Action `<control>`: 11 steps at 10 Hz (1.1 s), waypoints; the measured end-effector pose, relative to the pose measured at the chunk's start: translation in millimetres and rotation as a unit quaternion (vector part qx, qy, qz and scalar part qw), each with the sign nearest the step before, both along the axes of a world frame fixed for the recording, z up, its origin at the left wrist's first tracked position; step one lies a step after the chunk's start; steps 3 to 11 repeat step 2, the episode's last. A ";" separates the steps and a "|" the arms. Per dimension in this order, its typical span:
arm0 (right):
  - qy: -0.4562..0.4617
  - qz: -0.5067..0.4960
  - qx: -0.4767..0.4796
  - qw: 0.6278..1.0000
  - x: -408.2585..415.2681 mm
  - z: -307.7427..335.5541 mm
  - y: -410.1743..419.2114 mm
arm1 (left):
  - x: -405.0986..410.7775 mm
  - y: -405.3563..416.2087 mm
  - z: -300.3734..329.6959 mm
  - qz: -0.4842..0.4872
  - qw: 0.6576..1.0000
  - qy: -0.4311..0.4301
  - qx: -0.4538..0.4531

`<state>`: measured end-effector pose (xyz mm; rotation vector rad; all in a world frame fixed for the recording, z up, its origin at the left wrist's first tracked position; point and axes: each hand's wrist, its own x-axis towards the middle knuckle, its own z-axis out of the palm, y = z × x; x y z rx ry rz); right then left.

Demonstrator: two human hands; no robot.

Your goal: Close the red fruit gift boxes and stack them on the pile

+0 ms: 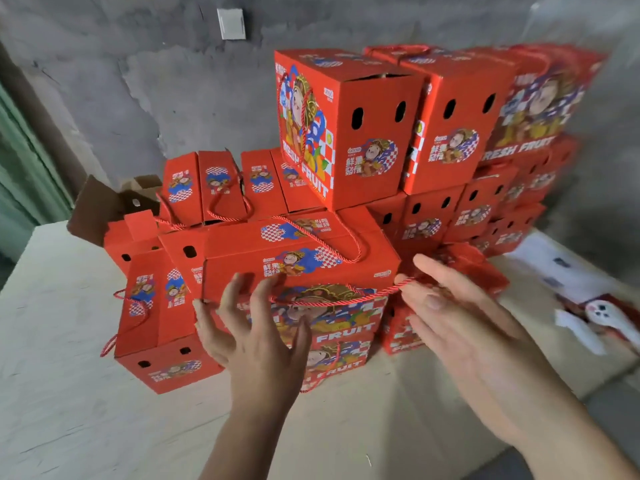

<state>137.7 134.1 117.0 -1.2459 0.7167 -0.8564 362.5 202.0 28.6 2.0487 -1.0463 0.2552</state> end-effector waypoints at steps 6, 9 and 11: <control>0.071 -0.063 0.028 0.995 -23.5 -17.2 6.6 | -51.2 -7.0 20.8 -0.073 0.994 0.005 -0.083; 0.071 -0.063 0.028 0.995 -23.5 -17.2 6.6 | -51.2 -7.0 20.8 -0.073 0.994 0.005 -0.083; 0.071 -0.063 0.028 0.995 -23.5 -17.2 6.6 | -51.2 -7.0 20.8 -0.073 0.994 0.005 -0.083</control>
